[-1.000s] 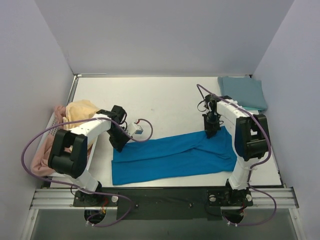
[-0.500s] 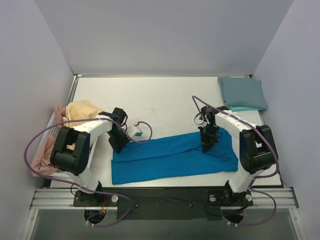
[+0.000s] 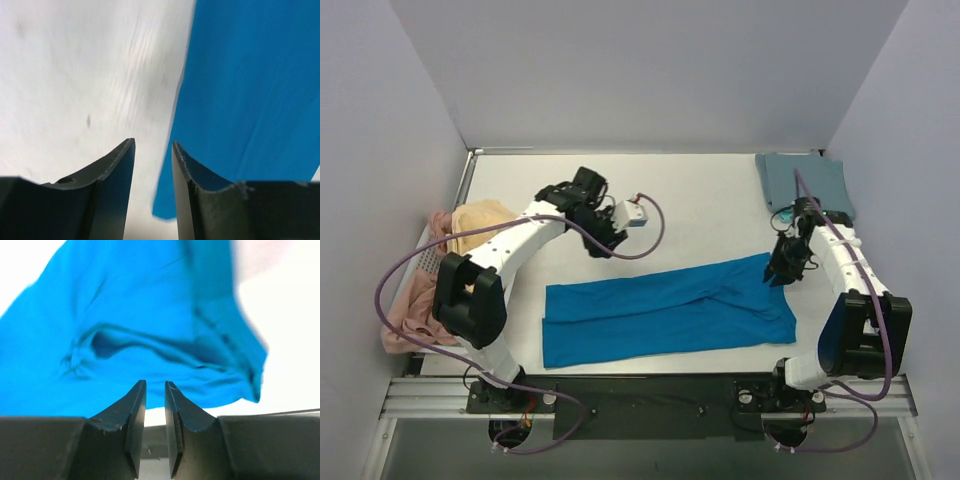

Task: Fold and stack the t-shirts
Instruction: Fold the other side of the tshirt into a rectangle

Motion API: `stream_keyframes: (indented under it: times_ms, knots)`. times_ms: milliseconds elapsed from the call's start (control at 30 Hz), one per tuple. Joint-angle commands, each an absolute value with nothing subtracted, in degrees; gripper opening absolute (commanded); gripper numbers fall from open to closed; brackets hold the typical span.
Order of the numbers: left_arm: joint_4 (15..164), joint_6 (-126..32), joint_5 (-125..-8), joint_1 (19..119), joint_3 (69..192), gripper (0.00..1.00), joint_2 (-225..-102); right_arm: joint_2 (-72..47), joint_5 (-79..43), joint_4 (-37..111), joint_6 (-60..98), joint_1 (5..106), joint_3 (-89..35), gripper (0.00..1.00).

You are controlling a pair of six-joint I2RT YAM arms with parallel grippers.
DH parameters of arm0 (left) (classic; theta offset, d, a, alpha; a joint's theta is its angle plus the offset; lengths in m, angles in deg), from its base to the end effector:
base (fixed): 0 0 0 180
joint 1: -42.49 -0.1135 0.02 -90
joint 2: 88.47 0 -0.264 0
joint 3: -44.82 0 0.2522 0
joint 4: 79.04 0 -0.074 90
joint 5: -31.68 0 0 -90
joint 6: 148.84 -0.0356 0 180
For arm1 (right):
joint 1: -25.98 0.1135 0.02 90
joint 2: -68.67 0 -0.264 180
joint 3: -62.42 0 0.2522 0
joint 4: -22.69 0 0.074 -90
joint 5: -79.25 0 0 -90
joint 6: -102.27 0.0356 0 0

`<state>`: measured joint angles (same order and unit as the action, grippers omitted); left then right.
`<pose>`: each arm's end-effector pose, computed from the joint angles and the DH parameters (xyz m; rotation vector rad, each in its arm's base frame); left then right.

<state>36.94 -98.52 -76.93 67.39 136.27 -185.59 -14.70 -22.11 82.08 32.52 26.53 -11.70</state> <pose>0.3046 -0.1539 0.2495 1.5236 2.2614 -0.3801 0.2780 0.0097 0.2338 0.4254 2.7557 0.3676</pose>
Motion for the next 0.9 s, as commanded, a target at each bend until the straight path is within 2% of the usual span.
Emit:
stream_keyframes:
  times_ms: [0,267,467,667,800,867]
  knots:
    - [43.49,-96.39,-87.93,79.98,147.94,0.46,-191.29,-14.12,-25.06,77.70,36.87,16.59,-9.18,0.20]
    - [59.94,-85.21,-89.88,95.29,163.25,0.50,-208.34,-27.11,-28.42,72.13,36.70,13.94,-18.83,0.18]
    - [63.99,-81.60,-88.65,99.35,168.35,0.54,-218.35,-34.41,-28.94,71.96,35.91,13.85,-20.42,0.17]
    - [64.26,-78.97,-83.82,100.58,175.12,0.56,-224.51,-35.30,-28.16,70.12,35.30,13.67,-17.52,0.17]
    - [61.01,-80.37,-85.99,100.84,178.11,0.34,-226.36,-36.88,-28.07,69.67,35.64,13.67,-17.69,0.14]
    - [59.25,-80.72,-87.92,101.02,178.03,0.28,-226.54,-37.76,-27.89,69.76,36.08,13.50,-17.61,0.14]
